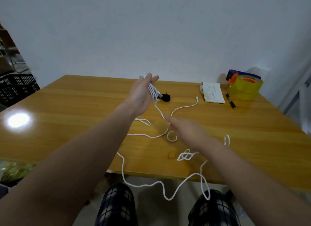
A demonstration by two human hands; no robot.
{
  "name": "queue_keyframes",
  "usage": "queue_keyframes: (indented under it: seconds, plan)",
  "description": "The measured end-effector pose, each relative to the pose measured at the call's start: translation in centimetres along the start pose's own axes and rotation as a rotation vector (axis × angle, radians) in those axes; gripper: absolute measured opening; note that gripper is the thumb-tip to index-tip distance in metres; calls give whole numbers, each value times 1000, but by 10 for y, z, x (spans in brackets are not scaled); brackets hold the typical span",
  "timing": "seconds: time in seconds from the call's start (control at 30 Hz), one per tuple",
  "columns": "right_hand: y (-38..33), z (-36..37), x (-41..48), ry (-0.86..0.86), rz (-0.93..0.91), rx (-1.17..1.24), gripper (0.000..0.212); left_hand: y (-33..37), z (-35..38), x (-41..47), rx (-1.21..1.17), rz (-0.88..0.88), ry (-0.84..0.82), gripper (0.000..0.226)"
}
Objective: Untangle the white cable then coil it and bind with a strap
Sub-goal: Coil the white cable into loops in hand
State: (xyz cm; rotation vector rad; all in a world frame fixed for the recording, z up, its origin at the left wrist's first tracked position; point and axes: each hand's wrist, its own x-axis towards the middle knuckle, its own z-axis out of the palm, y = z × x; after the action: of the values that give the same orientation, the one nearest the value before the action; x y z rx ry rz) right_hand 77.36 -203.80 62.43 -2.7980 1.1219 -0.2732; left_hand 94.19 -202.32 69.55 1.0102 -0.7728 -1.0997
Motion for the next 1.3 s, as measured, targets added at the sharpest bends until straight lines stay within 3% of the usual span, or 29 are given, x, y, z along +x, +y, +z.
queue_keyframes:
  seconds: [0.17,0.23,0.3,0.4,0.77,0.87,0.97,1.1,1.2,1.3]
  plan:
    - [26,-11,-15,13,17,159,35,14,-16,9,57,90,115,15]
    - [27,-16,-20,19,-22,40,35,13,-19,10,74,101,122,17]
    - [18,-24,-18,143,-166,-193,40,3,-15,10,218,103,43,20]
    - [5,-36,-10,292,-326,-259,36,-10,-1,1,306,90,-69,23]
    - [10,-71,9,354,-225,305,16,-22,23,-18,143,-50,-318,19]
    - [6,-72,7,426,-103,540,7,-18,30,-22,54,-99,-342,23]
    - [9,-69,6,529,51,550,31,-17,36,-24,85,-128,-359,27]
    - [14,-71,5,551,166,448,45,-14,37,-24,238,-169,-326,27]
    - [15,-74,4,535,104,475,46,-8,35,-29,261,-308,-426,49]
    - [15,-73,3,335,-23,678,58,-7,35,-35,384,-354,-531,57]
